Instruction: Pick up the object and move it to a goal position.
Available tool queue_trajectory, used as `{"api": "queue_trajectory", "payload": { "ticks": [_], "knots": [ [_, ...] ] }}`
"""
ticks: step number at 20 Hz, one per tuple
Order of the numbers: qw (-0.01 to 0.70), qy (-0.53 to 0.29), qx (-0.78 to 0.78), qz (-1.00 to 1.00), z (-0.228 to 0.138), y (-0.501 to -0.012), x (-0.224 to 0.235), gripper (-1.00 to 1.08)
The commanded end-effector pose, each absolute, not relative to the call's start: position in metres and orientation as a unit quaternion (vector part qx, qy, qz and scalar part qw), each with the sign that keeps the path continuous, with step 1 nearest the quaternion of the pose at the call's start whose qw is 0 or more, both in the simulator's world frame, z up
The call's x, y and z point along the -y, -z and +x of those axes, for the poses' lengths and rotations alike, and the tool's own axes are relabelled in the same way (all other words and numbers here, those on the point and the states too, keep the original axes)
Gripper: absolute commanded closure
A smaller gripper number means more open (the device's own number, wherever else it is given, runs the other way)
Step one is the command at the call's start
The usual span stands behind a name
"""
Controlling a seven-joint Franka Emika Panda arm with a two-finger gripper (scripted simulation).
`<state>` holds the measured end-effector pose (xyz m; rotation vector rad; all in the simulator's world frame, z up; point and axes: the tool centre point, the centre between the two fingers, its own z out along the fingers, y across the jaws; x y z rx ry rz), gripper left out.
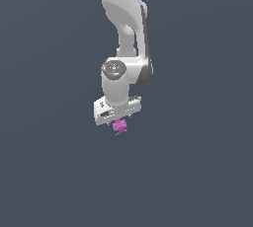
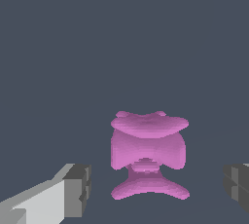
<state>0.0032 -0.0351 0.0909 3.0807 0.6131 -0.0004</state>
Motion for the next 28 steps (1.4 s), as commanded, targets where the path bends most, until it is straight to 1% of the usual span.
{"api": "queue_trajectory", "payload": {
  "ticks": [1, 6, 13, 18, 19, 28],
  "knots": [
    [0.000, 0.000, -0.195, 0.981, 0.003, -0.091, 0.035, -0.92],
    [0.000, 0.000, -0.196, 0.981, 0.003, -0.081, 0.035, -0.92],
    [0.000, 0.000, -0.197, 0.980, 0.002, -0.047, 0.035, -0.92],
    [0.000, 0.000, -0.197, 0.980, 0.003, -0.040, 0.035, -0.92],
    [0.000, 0.000, -0.197, 0.980, 0.003, -0.040, 0.035, 1.08],
    [0.000, 0.000, -0.197, 0.980, 0.003, -0.040, 0.035, 1.08]
  ]
}}
